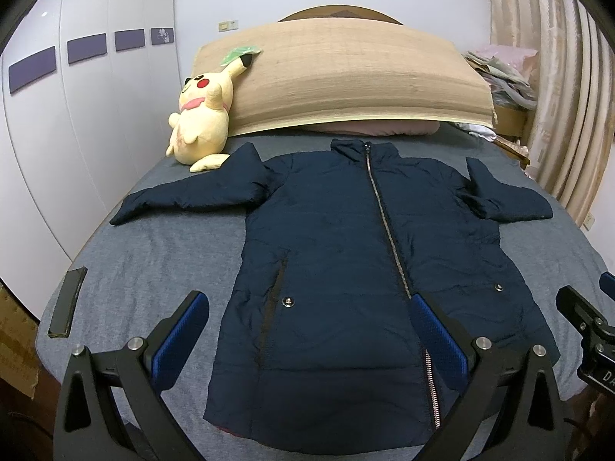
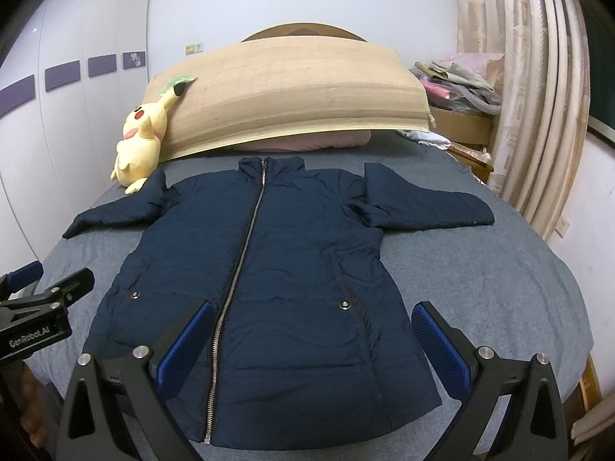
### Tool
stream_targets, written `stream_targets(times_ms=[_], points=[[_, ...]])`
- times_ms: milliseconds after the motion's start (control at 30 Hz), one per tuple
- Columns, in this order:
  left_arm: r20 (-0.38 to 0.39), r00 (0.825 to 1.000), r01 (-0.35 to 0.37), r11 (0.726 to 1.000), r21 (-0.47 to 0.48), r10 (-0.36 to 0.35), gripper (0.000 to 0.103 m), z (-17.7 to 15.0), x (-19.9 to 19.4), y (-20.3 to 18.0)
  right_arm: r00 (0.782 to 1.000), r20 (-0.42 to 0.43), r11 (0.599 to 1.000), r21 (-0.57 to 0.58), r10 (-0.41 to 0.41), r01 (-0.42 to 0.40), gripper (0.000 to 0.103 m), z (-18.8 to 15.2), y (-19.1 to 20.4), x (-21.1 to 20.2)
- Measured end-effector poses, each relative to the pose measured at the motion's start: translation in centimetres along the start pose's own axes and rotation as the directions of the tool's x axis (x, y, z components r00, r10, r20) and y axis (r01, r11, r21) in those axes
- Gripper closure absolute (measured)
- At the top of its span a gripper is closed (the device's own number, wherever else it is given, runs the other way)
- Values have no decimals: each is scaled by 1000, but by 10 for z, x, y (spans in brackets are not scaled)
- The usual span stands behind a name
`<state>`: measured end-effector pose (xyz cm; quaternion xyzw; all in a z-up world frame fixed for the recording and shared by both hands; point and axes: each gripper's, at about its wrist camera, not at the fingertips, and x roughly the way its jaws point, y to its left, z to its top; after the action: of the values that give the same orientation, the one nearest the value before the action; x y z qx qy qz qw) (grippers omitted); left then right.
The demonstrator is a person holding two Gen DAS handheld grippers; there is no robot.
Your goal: Fold large clothes
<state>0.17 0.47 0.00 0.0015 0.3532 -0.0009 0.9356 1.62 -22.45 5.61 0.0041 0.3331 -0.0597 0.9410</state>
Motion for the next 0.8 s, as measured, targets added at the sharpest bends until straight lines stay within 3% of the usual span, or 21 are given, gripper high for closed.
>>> stream_targets(times_ms=[800], points=[[-6, 998, -59, 998, 9, 59, 0, 1, 4, -1, 1000, -9, 1000, 1, -4, 4, 0, 1, -1, 5]])
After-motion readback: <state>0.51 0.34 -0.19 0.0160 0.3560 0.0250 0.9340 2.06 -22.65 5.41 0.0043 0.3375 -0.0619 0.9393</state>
